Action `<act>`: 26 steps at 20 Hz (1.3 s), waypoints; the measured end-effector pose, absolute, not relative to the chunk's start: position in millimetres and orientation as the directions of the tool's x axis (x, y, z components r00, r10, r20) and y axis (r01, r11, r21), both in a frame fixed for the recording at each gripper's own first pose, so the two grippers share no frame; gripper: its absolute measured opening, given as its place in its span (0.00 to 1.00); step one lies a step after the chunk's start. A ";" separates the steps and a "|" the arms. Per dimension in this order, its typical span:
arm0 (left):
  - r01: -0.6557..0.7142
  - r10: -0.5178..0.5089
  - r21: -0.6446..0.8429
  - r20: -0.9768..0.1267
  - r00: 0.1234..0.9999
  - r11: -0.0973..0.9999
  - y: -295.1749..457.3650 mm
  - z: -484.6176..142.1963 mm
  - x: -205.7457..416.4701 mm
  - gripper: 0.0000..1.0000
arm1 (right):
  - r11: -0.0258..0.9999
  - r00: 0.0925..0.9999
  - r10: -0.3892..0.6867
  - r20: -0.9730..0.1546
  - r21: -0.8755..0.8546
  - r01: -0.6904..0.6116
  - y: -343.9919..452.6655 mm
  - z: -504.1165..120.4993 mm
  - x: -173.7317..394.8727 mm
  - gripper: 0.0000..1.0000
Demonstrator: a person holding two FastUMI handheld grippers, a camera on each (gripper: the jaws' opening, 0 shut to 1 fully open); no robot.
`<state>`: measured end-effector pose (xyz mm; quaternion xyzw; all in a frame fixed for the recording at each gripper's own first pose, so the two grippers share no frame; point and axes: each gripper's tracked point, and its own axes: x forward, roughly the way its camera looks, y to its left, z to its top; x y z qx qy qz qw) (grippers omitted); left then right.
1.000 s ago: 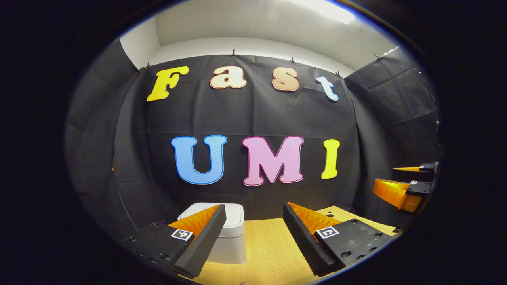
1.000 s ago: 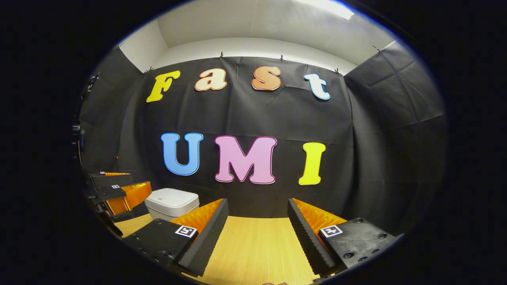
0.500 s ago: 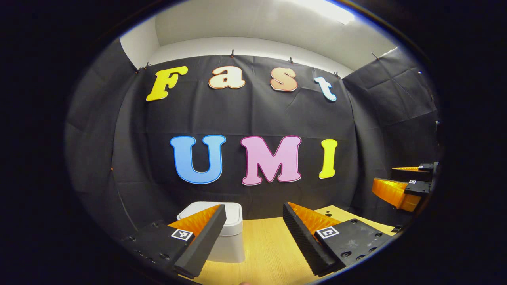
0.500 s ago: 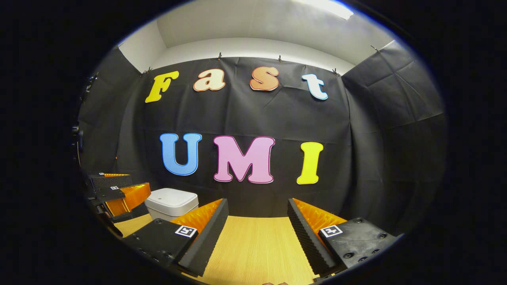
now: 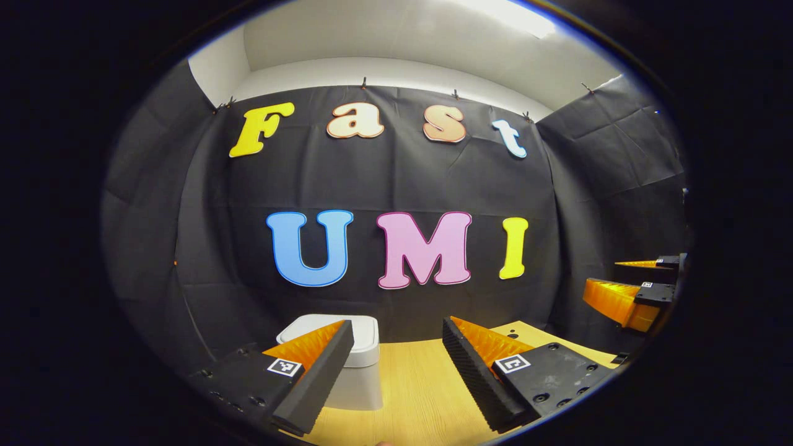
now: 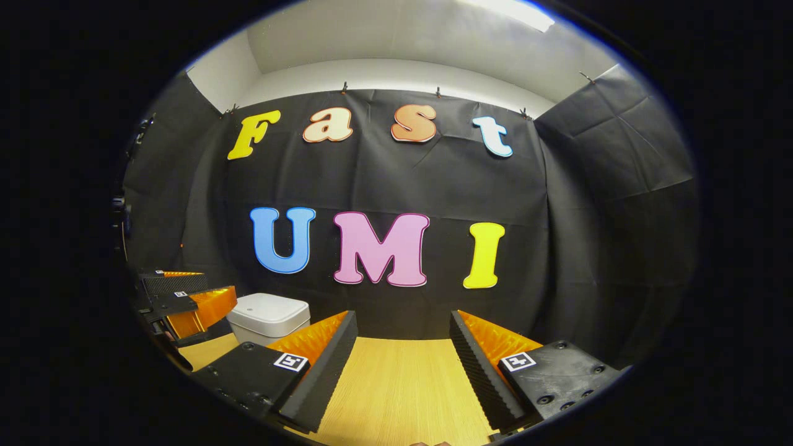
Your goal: Press the lid of the desktop garbage bin to open it, pick up the crumpled paper on the desktop and throw it into the bin, then pick up the pop can on the desktop and drop it into the bin, and finally close the garbage bin lid.
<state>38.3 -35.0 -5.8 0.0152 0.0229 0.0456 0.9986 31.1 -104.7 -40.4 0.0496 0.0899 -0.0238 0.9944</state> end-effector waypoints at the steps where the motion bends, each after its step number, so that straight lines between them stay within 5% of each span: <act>1: -0.091 0.092 0.029 -0.045 0.995 0.995 -34.5 -5.2 39.3 0.97 | 0.994 0.983 -0.038 -0.181 0.093 0.056 -104.5 -41.0 31.7 0.96; 26: -0.106 0.107 0.027 -0.051 0.993 0.994 -13.5 -13.8 55.1 0.97 | 0.996 0.982 -0.019 -0.185 0.084 0.035 -83.0 -49.5 54.4 0.96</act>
